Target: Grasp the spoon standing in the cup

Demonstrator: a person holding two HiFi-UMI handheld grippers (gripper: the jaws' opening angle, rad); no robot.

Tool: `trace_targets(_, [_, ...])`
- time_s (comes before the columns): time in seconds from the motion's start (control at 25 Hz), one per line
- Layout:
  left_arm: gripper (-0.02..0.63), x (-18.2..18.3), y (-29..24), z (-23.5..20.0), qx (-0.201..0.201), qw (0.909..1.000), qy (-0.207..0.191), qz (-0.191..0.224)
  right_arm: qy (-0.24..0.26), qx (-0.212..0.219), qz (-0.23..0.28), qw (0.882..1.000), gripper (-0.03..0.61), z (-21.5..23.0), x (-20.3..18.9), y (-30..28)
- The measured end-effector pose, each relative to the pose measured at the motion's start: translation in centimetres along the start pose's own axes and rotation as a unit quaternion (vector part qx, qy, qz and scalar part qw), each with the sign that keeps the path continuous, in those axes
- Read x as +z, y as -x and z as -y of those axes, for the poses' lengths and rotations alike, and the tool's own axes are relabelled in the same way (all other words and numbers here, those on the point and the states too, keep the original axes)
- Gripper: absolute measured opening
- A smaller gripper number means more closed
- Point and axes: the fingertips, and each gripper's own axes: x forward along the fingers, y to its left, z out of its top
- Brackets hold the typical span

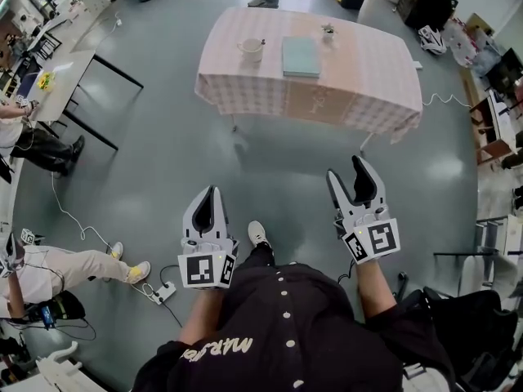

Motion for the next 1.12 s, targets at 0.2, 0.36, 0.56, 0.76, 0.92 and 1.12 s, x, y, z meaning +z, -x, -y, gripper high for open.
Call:
trace_targets(0.2, [0.011,0.3,-2.8,-2.3,0.000,1.0000,0.001,0.005,0.002,0.000,0.004,1.000,0.235,0.3,0.1,-3.7])
trace_targets(0.36, [0.011,0.8,-5.0,-4.2,-0.006,0.9999,0.001,0.011,0.004,-0.005,0.010,1.000,0.235,0.2,0.3,-6.6])
trace_targets(0.56, [0.011,1.1,-6.7,-6.5,-0.011,0.9999,-0.001,0.012,0.003,-0.011,0.015,1.000,0.235,-0.3,0.4,-9.2])
trace_targets(0.76, [0.011,0.9,-8.0,-8.1,-0.020,0.9998,-0.003,0.006,-0.001,-0.018,0.010,1.000,0.235,-0.9,-0.1,-10.7])
trace_targets(0.92, [0.011,0.2,-8.9,-8.3,-0.022,0.9998,0.000,-0.002,-0.001,-0.021,0.002,1.000,0.235,-0.3,-0.8,-11.1])
trace_targets(1.12, [0.011,-0.3,-11.1,-8.0,-0.025,0.9997,-0.001,-0.009,-0.005,-0.025,0.003,1.000,0.235,1.4,-1.1,-12.5])
